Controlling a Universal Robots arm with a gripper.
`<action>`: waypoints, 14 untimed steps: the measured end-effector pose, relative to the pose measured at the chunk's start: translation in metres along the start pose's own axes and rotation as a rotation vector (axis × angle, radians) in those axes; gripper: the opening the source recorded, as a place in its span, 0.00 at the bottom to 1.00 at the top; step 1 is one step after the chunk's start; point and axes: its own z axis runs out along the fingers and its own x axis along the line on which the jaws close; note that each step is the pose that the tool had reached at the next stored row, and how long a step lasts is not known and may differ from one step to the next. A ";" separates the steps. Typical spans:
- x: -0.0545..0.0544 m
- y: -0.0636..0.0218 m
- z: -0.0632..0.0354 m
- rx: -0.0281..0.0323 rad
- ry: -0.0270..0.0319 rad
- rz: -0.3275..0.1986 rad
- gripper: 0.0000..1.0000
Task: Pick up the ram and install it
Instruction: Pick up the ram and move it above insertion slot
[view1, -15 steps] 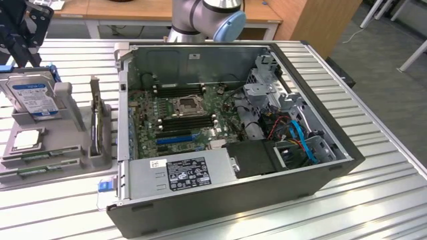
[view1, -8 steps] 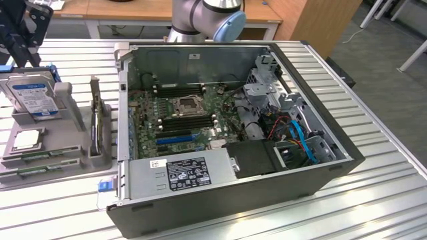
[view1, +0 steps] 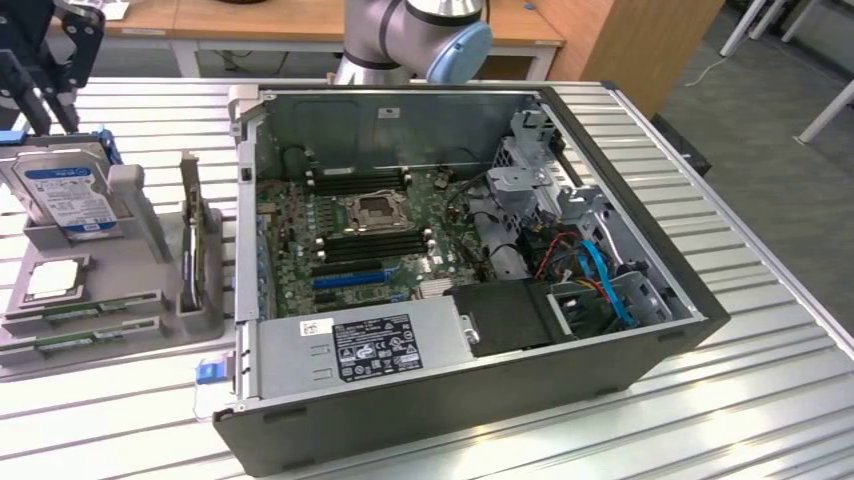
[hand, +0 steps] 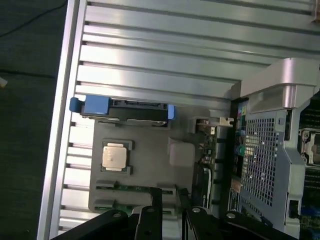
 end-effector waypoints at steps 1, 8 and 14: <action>0.000 0.0000 0.0000 -0.0003 0.0009 -0.016 0.26; 0.000 0.0001 -0.0001 -0.0024 0.0066 -0.109 0.26; 0.001 0.0001 0.0001 -0.0044 0.0126 -0.192 0.26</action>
